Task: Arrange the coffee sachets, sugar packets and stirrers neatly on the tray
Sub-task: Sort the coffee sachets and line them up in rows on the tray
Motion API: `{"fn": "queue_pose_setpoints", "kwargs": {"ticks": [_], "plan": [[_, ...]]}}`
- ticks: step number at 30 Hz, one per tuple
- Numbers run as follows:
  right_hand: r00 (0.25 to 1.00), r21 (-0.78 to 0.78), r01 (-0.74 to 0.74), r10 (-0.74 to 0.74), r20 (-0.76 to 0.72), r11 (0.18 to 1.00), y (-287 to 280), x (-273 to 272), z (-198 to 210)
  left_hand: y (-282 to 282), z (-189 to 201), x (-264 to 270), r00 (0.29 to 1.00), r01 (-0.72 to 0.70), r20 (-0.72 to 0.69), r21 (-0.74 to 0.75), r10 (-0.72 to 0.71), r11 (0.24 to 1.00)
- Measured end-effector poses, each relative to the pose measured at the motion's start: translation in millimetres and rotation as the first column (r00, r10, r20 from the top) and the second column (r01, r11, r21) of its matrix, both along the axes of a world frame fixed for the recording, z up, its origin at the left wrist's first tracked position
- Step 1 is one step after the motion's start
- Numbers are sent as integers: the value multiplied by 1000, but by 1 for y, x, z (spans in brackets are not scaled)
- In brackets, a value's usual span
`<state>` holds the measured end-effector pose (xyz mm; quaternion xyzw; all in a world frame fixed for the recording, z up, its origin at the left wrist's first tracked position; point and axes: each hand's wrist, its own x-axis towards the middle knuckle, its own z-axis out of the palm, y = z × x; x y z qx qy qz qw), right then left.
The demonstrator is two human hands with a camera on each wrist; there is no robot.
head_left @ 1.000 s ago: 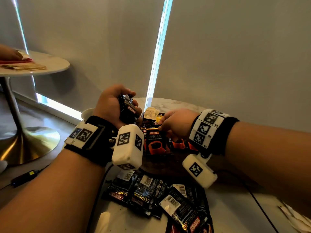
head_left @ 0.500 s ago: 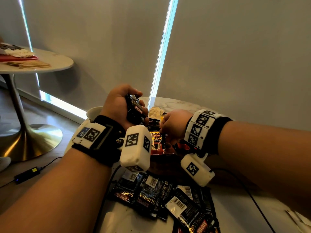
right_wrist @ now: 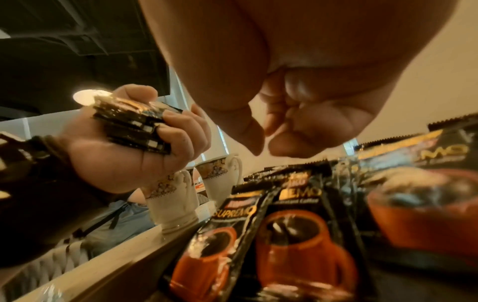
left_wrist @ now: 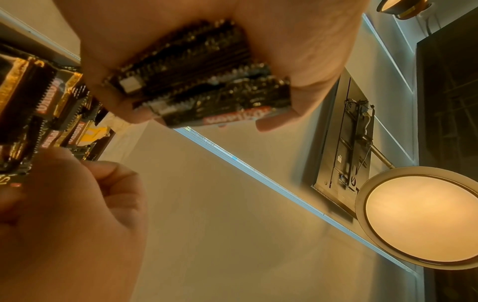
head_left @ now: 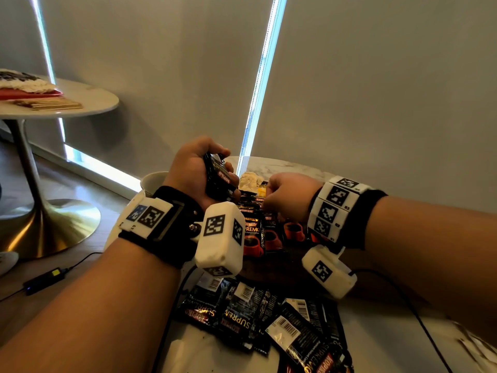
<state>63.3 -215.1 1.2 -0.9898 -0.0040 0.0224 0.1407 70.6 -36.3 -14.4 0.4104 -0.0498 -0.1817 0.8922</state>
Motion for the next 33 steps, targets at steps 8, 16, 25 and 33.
{"fn": "queue_pose_setpoints", "kwargs": {"ticks": [8,16,25,33], "plan": [[952,-208,-266,224,-207,941,-12,-43,5,0,-1,2,1000,4,5,0,-4,1000],[937,-370,-320,234,-259,872,3,-55,-18,0,-2,1,1000,3,-9,8,-3,1000],[937,-380,-321,230,-264,868,10,-51,-16,-2,-4,3,1000,-13,-4,18,13,1000],[928,-334,-343,262,-265,878,10,-52,-16,-2,-5,5,1000,-12,-6,27,12,1000]]}}
